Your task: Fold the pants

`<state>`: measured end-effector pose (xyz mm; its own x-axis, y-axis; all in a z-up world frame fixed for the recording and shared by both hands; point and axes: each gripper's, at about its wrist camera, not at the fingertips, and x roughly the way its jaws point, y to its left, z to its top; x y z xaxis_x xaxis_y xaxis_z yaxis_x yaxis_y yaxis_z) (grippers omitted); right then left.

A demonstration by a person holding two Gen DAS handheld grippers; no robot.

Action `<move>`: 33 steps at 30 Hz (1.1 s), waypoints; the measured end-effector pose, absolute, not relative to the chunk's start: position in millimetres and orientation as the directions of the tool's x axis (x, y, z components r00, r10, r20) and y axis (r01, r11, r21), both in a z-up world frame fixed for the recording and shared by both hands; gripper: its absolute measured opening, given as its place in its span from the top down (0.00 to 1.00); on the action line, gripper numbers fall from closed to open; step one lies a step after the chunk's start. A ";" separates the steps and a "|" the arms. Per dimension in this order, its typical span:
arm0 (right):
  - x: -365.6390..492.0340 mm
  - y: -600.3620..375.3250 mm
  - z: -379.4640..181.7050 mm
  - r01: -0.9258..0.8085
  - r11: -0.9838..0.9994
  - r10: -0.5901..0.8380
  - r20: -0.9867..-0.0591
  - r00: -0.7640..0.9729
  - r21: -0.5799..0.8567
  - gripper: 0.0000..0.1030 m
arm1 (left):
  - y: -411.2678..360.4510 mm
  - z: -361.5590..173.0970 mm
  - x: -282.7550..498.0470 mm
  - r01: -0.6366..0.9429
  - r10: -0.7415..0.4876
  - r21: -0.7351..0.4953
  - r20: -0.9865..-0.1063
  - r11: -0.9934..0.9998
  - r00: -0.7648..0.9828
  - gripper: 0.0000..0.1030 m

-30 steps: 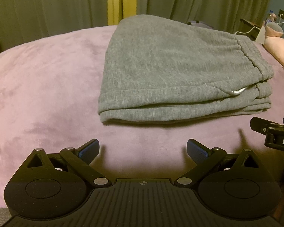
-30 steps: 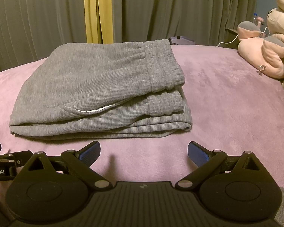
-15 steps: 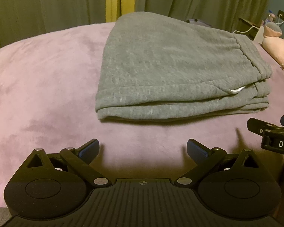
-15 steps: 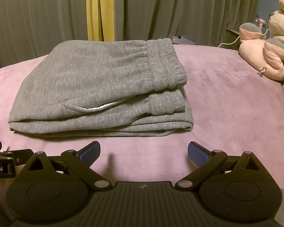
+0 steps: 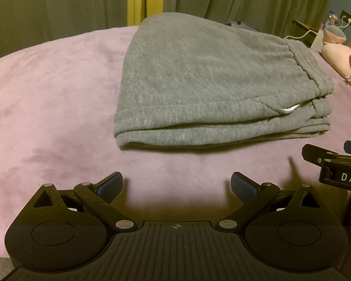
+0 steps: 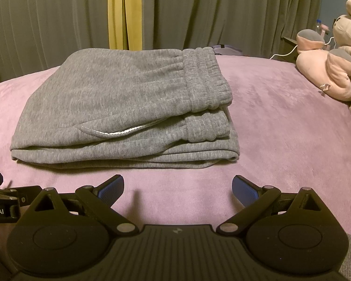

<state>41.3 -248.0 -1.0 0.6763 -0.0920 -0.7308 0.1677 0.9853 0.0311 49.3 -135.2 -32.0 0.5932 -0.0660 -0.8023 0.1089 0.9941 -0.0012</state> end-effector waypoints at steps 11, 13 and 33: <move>41.8 -247.2 -1.8 0.165 0.986 -0.096 -0.733 0.674 0.023 0.04 | -134.0 -31.5 48.2 0.105 -0.073 -0.013 -0.799 0.994 0.597 0.01; 41.9 -247.2 -1.9 0.163 0.986 -0.094 -0.733 0.674 0.024 0.04 | -134.3 -31.8 48.3 0.105 -0.072 -0.011 -0.800 0.994 0.595 0.01; 42.0 -246.8 -3.3 0.158 0.987 -0.095 -0.735 0.672 0.017 0.04 | -131.5 -35.5 51.8 0.074 -0.056 -0.017 -0.826 0.997 0.561 0.01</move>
